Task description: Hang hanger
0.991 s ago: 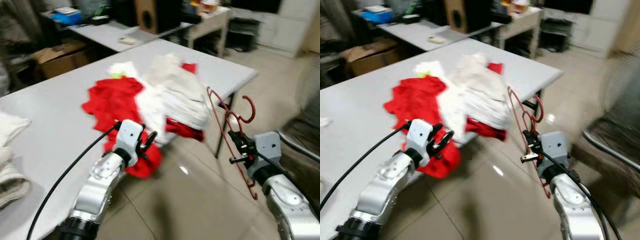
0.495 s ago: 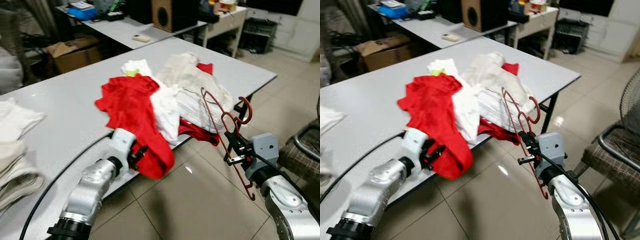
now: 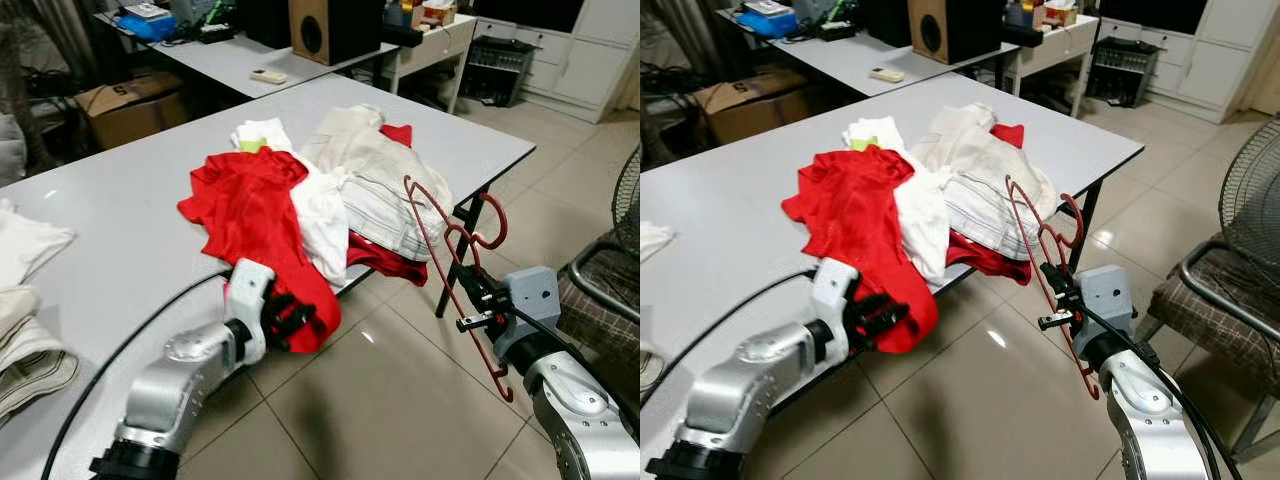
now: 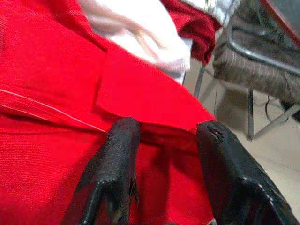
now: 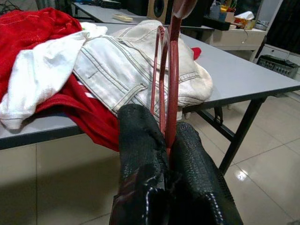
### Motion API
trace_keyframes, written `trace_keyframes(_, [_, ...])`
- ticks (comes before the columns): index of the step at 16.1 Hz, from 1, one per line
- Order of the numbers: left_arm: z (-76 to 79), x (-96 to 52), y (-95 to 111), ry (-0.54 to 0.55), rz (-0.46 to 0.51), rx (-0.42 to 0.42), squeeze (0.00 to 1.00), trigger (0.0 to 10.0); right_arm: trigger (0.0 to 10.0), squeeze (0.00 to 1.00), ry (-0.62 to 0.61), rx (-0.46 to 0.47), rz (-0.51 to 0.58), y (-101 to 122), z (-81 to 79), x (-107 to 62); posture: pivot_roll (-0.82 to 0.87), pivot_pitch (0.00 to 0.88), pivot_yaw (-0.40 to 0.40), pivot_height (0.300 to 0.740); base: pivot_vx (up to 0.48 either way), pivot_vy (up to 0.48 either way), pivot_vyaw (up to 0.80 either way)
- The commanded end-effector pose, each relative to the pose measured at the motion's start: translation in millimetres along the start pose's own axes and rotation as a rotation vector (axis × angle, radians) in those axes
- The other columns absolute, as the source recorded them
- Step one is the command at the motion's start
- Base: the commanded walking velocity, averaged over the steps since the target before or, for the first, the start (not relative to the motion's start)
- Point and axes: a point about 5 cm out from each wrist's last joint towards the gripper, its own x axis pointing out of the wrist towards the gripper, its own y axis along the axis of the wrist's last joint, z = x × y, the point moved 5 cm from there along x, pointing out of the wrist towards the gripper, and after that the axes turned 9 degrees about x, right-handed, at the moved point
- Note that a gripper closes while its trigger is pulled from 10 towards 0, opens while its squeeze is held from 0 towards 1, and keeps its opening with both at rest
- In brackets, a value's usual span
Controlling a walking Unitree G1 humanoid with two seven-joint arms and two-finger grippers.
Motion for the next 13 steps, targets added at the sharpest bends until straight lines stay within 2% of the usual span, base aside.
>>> trace_keyframes(1, [-3.0, 1.0, -10.1, 0.026, -0.06, 0.056, 0.0, 10.0, 10.0, 0.0, 0.009, -0.005, 0.014, 3.1, -1.3, -0.4, -0.2, 0.0, 0.067, 0.719, 0.0, 0.0, 0.0])
trace_keyframes(4, [1.1, 5.3, -13.7, 0.026, -0.088, 0.09, 0.0, 10.0, 10.0, 0.0, 0.007, -0.006, 0.017, 3.8, -1.1, -1.0, -0.2, 0.0, 0.071, 0.719, 0.0, 0.0, 0.0])
trace_keyframes(6, [3.9, 7.8, -2.7, 0.019, -0.025, 0.015, 0.0, 10.0, 10.0, 0.0, 0.005, -0.007, 0.019, 4.2, 0.0, -1.2, -0.21, 0.0, 0.072, 0.719, 0.0, 0.0, 0.0])
trace_keyframes(7, [7.0, 8.3, -0.6, -0.003, -0.012, -0.007, 0.0, 9.3, 10.0, 0.0, 0.004, -0.007, 0.019, 4.2, 0.2, -1.3, -0.21, 0.0, 0.072, 0.719, 0.0, 0.0, 0.0])
trace_keyframes(8, [9.4, 9.0, 0.0, -0.016, -0.008, -0.019, 0.0, 4.6, 10.0, 0.0, 0.004, -0.008, 0.019, 4.3, 0.5, -1.3, -0.21, 0.0, 0.07, 0.719, 0.0, 0.0, 0.0])
trace_keyframes(9, [10.5, 10.2, -1.8, -0.016, -0.02, -0.025, 0.0, 1.8, 10.0, 0.0, 0.005, -0.01, 0.018, 4.5, 0.7, -1.3, -0.21, 0.0, 0.07, 0.719, 0.0, 0.0, 0.0])
trace_keyframes(10, [10.6, 11.0, -3.7, -0.011, -0.03, -0.032, 0.0, 0.4, 10.0, 0.0, 0.005, -0.011, 0.018, 4.5, 0.7, -1.2, -0.21, 0.0, 0.07, 0.719, 0.0, 0.0, 0.0])
trace_keyframes(11, [12.7, 13.1, -3.4, -0.013, -0.024, -0.089, 0.0, 0.0, 10.0, 0.0, 0.006, -0.014, 0.019, 4.6, 0.5, -1.2, -0.21, 0.0, 0.07, 0.719, 0.0, 0.0, 0.0])
trace_keyframes(12, [14.3, 13.9, 2.5, -0.024, 0.01, -0.154, 0.0, 0.0, 10.0, 0.0, 0.005, -0.015, 0.02, 5.1, 0.9, -1.1, -0.21, 0.0, 0.069, 0.719, 0.0, 0.0, 0.0])
trace_keyframes(13, [13.7, 14.0, 4.7, -0.023, 0.022, -0.184, 0.0, 0.0, 10.0, 0.0, 0.004, -0.016, 0.02, 5.3, 0.9, -1.0, -0.21, 0.0, 0.07, 0.719, 0.0, 0.0, 0.0])
